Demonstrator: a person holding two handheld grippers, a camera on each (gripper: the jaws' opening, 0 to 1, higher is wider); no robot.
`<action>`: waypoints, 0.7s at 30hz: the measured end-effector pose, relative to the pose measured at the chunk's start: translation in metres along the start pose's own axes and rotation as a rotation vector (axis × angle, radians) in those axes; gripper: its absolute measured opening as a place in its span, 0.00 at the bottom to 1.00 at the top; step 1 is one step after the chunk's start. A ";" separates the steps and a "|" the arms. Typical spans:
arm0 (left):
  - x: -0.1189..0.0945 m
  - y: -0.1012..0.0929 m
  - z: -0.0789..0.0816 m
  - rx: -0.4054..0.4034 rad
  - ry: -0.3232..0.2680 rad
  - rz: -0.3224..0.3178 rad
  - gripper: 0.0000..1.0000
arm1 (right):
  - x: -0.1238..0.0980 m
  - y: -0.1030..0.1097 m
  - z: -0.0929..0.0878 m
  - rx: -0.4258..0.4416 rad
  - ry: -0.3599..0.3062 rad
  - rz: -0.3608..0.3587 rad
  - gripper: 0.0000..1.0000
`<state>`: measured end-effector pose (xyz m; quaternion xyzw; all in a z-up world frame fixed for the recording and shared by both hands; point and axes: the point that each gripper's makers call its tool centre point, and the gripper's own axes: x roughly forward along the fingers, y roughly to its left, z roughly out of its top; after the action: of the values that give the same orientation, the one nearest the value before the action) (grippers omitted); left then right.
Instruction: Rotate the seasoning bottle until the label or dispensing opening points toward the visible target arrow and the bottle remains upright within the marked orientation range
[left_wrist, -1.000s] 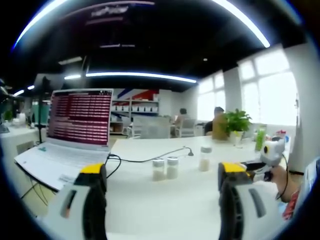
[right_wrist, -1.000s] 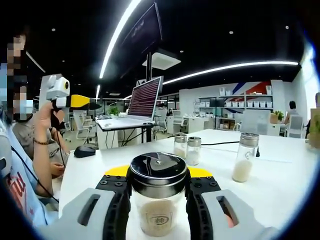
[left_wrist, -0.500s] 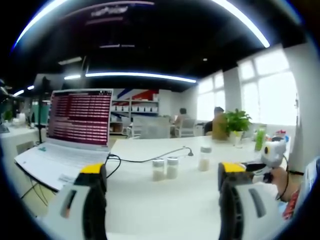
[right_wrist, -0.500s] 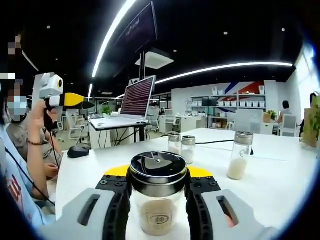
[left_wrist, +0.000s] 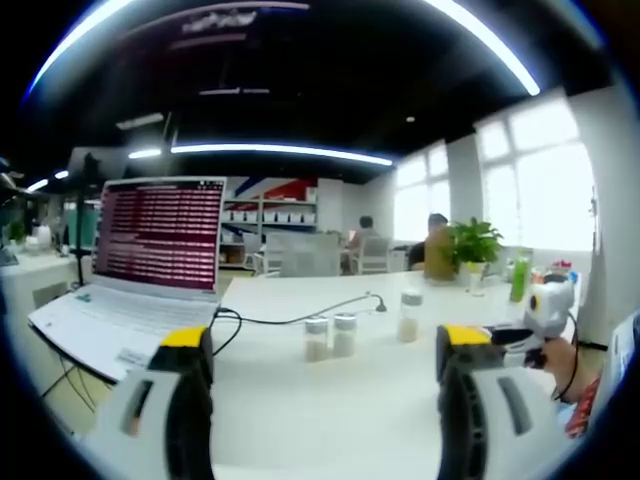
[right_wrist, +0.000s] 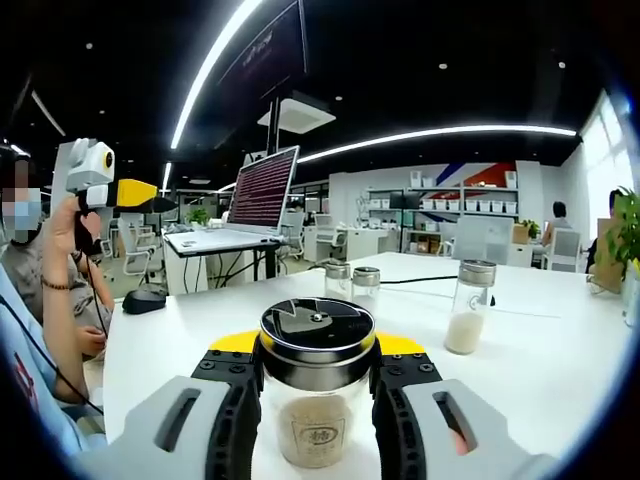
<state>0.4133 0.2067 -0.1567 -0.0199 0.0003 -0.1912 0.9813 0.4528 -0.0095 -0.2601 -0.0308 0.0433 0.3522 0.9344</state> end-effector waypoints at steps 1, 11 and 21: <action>0.000 0.000 0.000 0.001 0.001 0.000 0.98 | 0.000 0.000 0.000 0.001 0.000 -0.003 0.41; 0.001 -0.002 -0.001 0.006 0.000 -0.005 0.98 | 0.000 -0.001 -0.002 0.007 -0.002 -0.045 0.41; -0.001 -0.003 0.000 0.008 0.001 -0.004 0.98 | 0.000 -0.002 -0.003 0.006 -0.008 -0.099 0.41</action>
<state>0.4115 0.2041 -0.1565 -0.0161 -0.0001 -0.1933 0.9810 0.4537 -0.0112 -0.2629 -0.0286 0.0392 0.3056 0.9509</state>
